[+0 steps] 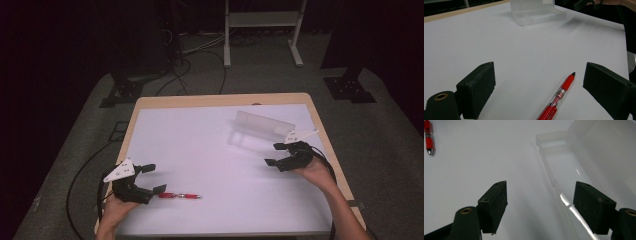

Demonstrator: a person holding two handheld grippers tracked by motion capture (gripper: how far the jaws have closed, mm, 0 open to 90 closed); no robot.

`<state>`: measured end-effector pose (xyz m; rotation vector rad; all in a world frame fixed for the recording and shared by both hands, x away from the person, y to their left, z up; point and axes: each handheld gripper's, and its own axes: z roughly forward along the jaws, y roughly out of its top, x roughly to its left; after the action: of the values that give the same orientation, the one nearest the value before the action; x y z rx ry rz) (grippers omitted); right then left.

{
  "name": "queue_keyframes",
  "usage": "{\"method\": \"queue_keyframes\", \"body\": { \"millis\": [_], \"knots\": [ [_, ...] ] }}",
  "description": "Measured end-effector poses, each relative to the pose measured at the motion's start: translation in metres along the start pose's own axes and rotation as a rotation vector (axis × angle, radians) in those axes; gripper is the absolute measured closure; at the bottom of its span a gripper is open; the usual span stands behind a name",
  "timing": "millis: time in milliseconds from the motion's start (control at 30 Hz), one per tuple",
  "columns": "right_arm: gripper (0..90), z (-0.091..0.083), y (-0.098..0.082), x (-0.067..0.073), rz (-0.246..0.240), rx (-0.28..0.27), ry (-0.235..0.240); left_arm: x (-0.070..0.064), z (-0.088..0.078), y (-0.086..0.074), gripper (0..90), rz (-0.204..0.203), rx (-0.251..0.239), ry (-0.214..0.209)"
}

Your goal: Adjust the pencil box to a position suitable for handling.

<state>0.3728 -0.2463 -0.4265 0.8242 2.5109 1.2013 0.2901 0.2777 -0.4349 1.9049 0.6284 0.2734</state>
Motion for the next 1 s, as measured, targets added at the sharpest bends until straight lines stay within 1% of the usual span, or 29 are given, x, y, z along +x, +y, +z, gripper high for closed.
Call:
{"method": "queue_keyframes", "body": {
  "millis": [133, 167, 200, 233, 367, 433, 533, 567, 767, 900, 1000],
  "knots": [
    [29.4, 0.01, 0.007, -0.004, -0.016, 0.017, 0.002, 0.0, 0.0, 0.0, 10.0, -0.001, -0.001, 0.0],
    [31.5, 0.012, 0.008, -0.005, -0.012, 0.02, 0.008, 0.0, 0.0, 0.0, 10.0, 0.001, -0.002, 0.0],
    [31.5, 0.012, 0.008, -0.005, -0.012, 0.02, 0.008, 0.0, 0.0, 0.0, 10.0, 0.001, -0.002, 0.0],
    [32.5, 0.017, 0.011, -0.008, -0.013, 0.033, 0.009, 0.0, 0.0, 0.0, 10.0, 0.002, -0.003, 0.0],
    [34.9, 0.023, 0.014, -0.012, -0.018, 0.043, 0.011, 0.0, 0.0, 0.0, 10.0, 0.002, -0.004, -0.002],
    [40.2, 0.029, 0.016, -0.015, -0.026, 0.052, 0.012, -0.001, 0.0, 0.001, 10.0, 0.003, -0.006, -0.005],
    [40.8, 0.034, 0.017, -0.016, -0.02, 0.066, 0.017, -0.001, 0.0, 0.001, 9.7, 0.002, -0.007, -0.007],
    [42.5, 0.038, 0.017, -0.017, -0.025, 0.079, 0.015, -0.001, 0.0, 0.001, 9.7, 0.005, -0.006, -0.007],
    [45.0, 0.047, 0.017, -0.02, -0.023, 0.098, 0.016, -0.001, 0.0, 0.001, 9.7, 0.007, -0.008, -0.005],
    [46.2, 0.05, 0.017, -0.022, -0.018, 0.1, 0.015, -0.001, -0.001, 0.001, 9.7, 0.008, -0.009, -0.005],
    [49.3, 0.054, 0.017, -0.023, -0.019, 0.112, 0.02, -0.001, -0.001, 0.001, 9.7, 0.007, -0.01, -0.004]
  ]
}}
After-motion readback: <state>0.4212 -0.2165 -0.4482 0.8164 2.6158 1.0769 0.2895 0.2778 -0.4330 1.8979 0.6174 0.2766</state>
